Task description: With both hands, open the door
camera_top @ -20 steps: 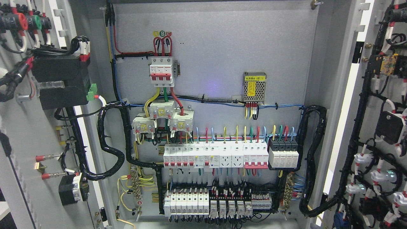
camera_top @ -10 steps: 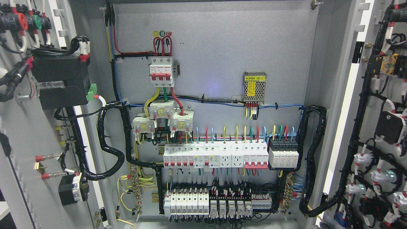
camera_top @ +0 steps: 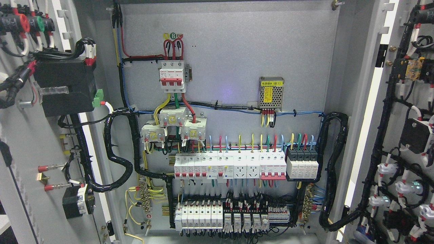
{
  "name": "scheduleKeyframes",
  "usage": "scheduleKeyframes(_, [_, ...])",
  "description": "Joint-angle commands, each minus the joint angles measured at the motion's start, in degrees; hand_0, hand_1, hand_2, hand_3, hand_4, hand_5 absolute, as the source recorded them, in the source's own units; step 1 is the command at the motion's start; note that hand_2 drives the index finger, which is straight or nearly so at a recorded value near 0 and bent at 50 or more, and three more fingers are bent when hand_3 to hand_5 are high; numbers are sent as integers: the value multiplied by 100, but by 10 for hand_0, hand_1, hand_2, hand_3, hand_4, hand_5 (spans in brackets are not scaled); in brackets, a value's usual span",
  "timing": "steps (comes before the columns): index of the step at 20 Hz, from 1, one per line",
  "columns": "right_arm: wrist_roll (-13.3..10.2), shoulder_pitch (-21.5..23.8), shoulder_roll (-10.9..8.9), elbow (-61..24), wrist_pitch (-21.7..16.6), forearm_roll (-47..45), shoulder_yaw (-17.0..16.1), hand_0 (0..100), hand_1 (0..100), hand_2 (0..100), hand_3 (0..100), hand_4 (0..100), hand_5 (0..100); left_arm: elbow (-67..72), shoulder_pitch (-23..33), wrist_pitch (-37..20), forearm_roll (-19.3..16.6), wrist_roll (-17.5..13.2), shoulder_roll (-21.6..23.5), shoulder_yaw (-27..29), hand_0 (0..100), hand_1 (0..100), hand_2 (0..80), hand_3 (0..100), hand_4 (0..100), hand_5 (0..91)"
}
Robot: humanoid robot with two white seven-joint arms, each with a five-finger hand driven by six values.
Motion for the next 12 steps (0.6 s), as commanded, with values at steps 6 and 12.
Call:
scheduleKeyframes(6, [23, 231, -196, 58, -2, -269, -278, 0, 0, 0, 0, 0, 0, 0, 10, -1546, 264, 3, 123, 326, 0, 0, 0, 0, 43, 0])
scheduleKeyframes(12, [23, 248, -265, 164, -2, -489, -462, 0, 0, 0, 0, 0, 0, 0, 81, -1800, 387, -6, 141, 432, 0, 0, 0, 0, 43, 0])
